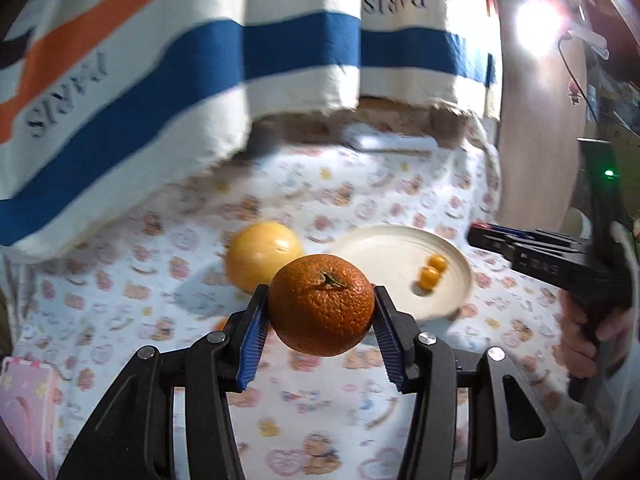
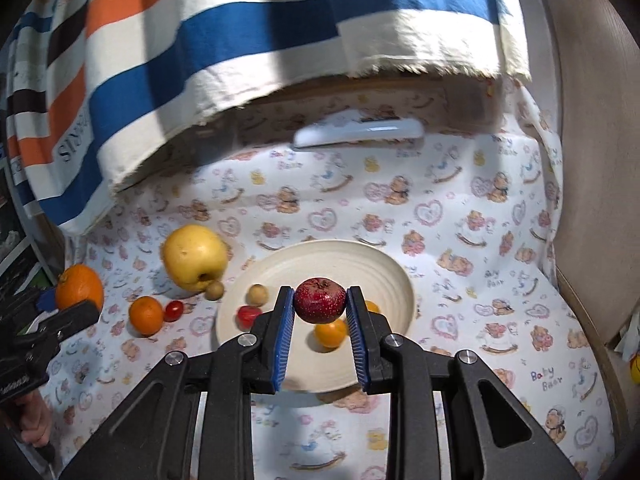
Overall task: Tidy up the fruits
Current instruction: 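Carry the mandarin and dark red apple over the plate with both tools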
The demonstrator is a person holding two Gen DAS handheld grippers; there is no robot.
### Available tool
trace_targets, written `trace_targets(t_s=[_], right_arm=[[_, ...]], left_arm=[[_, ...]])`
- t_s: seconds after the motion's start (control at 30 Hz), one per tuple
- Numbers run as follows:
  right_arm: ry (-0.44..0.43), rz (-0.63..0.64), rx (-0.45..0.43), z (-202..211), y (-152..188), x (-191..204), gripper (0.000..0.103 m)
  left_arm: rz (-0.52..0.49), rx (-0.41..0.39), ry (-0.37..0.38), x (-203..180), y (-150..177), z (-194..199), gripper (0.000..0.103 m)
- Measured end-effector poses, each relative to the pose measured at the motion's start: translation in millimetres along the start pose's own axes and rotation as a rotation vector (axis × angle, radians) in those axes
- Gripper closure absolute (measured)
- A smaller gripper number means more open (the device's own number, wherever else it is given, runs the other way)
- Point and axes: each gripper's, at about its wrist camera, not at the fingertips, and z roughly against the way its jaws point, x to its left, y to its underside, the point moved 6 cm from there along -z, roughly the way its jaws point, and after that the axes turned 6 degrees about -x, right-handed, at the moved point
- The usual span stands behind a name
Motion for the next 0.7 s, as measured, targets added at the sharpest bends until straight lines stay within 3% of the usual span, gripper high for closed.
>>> trace_targets(t_s=[0.2,0.7], right_arm=[[0.074,-0.034,0.102,-22.0,12.0,-22.8,0.076],[0.053,-0.096,0.251,-45.7,31.6,-36.9,0.075]], left_arm=[[0.025,0.100,-0.003,-19.6,-3.9,-34.2,0.054],[0.047,0.182,0.052,-60.5,0.2,-96.2,0.054]])
